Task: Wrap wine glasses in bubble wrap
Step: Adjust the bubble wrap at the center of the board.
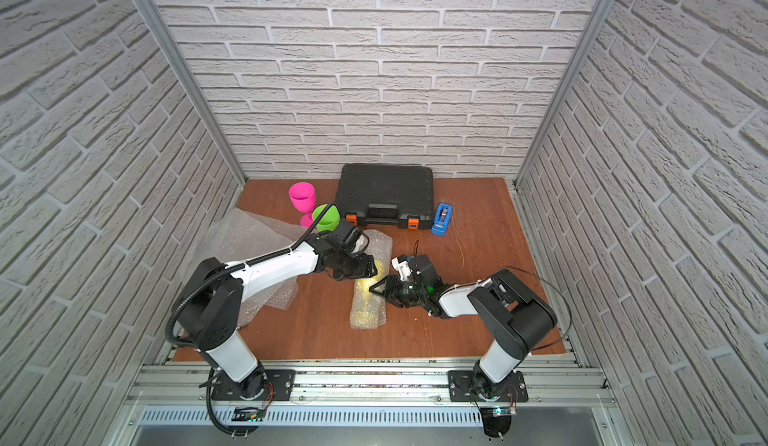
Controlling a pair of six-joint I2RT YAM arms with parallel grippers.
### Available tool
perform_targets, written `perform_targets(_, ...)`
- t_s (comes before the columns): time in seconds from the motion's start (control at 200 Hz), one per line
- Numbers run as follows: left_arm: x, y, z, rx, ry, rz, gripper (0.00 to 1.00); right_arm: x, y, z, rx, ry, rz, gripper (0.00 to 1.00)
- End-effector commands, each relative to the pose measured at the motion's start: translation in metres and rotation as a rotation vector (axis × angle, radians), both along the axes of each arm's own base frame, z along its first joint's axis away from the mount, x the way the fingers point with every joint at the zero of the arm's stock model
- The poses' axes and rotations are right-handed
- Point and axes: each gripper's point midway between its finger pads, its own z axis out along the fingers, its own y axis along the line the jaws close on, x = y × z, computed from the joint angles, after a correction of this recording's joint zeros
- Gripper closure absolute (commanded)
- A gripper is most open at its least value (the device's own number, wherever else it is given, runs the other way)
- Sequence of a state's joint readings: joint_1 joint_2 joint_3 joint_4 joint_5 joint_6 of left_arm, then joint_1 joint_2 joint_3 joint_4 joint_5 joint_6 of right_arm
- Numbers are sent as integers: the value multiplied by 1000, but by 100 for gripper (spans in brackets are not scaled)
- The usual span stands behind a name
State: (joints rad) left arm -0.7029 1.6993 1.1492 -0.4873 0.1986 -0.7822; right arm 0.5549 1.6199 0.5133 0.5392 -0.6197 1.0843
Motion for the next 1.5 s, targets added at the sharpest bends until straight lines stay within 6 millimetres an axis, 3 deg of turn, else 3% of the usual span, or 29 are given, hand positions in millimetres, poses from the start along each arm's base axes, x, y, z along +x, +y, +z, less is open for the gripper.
perform_targets(0.0, -5, 18, -12, 95, 26, 25, 24, -5, -10, -7, -87, 10, -1, 60)
perform_targets(0.31, -1, 22, 2, 85, -22, 33, 24, -4, -10, -4, -99, 6, 9, 80)
perform_targets(0.4, 3, 25, 11, 78, -53, 42, 13, -3, -11, -3, -128, 4, 21, 86)
perform_targets(0.565, 11, 32, 39, 61, -130, 52, 7, -6, -15, 4, -192, -12, 61, 92)
perform_targets(0.665, 17, 47, 65, 65, -195, 73, 6, -10, -25, 10, -296, -31, 118, 96)
perform_targets(0.84, 26, 97, 115, 55, -343, 152, 7, -18, -49, 31, -579, -123, 322, 97)
perform_targets(0.975, 29, 136, 155, 20, -490, 187, 8, -15, -61, 56, -800, -294, 495, 97)
perform_targets(1.14, 20, 151, 195, 23, -692, 65, 13, 5, -69, 84, -1093, -609, 685, 97)
perform_targets(1.25, 8, 143, 204, 41, -794, -116, 16, 32, -69, 102, -1348, -864, 717, 97)
perform_targets(1.38, -14, 126, 204, 4, -913, -332, 16, 41, -48, 116, -1555, -1255, 825, 97)
perform_targets(1.495, -37, 106, 197, -74, -993, -513, 15, 44, -35, 116, -1637, -1438, 841, 97)
